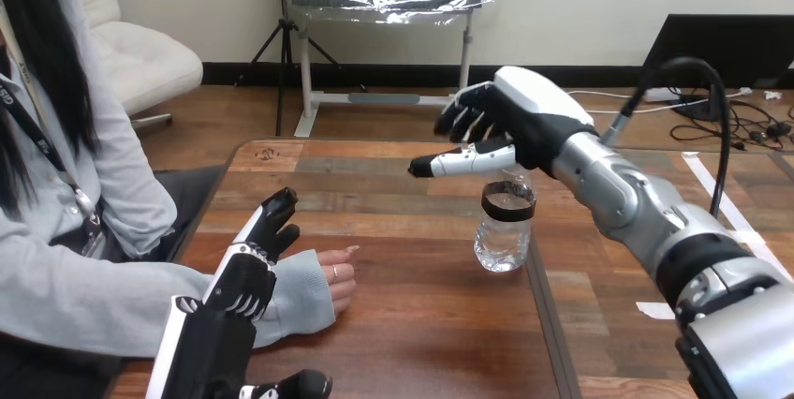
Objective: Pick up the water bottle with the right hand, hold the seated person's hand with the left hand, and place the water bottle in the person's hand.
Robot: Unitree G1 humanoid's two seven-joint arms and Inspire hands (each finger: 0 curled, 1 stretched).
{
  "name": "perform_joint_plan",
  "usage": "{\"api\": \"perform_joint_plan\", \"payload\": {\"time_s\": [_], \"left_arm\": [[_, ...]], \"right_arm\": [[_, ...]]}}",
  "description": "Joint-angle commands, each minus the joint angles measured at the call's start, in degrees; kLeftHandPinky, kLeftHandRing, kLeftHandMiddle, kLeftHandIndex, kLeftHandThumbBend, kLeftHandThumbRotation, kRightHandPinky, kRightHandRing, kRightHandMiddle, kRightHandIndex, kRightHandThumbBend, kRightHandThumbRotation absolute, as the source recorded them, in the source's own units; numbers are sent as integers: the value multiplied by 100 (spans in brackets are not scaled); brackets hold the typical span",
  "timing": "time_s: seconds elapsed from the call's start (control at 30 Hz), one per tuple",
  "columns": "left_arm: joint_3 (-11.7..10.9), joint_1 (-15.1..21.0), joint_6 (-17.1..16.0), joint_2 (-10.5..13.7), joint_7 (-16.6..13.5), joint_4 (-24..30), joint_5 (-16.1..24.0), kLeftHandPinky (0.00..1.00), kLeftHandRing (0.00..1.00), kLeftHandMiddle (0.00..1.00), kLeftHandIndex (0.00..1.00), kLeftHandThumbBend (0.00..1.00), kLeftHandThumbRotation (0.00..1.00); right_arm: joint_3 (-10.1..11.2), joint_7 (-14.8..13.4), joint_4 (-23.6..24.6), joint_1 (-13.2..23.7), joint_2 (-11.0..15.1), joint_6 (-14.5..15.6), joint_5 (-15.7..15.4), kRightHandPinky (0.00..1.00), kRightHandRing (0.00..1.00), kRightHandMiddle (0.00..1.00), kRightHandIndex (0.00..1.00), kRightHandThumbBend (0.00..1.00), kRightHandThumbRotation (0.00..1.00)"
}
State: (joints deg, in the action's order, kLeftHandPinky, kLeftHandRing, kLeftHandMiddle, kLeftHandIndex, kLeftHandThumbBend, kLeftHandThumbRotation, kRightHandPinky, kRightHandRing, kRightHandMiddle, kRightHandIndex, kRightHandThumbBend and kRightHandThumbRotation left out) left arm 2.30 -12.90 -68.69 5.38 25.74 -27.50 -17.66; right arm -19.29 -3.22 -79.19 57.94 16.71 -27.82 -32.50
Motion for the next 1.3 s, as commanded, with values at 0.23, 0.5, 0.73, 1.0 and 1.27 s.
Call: {"api": "perform_joint_plan", "payload": {"time_s": [0.23,0.5,0.73,1.0,1.27], "left_arm": [[31,215,1,-26,17,155,-95,94,96,95,91,100,61],[16,182,-19,56,88,191,-162,93,96,95,91,100,60],[20,168,-5,103,150,231,-266,93,96,95,91,100,60],[10,111,81,144,187,334,-321,93,96,95,91,100,59],[7,82,147,154,200,413,-325,93,97,95,91,100,58]], "right_arm": [[700,68,175,-203,109,-163,809,75,76,74,79,100,50],[978,179,192,-324,78,-156,1162,80,79,76,81,100,48],[1119,226,204,-410,81,-148,1266,79,81,78,84,100,48],[1244,181,223,-508,61,-198,1369,78,82,79,84,100,47],[1407,292,227,-585,22,-170,1533,77,82,80,85,100,46]]}}
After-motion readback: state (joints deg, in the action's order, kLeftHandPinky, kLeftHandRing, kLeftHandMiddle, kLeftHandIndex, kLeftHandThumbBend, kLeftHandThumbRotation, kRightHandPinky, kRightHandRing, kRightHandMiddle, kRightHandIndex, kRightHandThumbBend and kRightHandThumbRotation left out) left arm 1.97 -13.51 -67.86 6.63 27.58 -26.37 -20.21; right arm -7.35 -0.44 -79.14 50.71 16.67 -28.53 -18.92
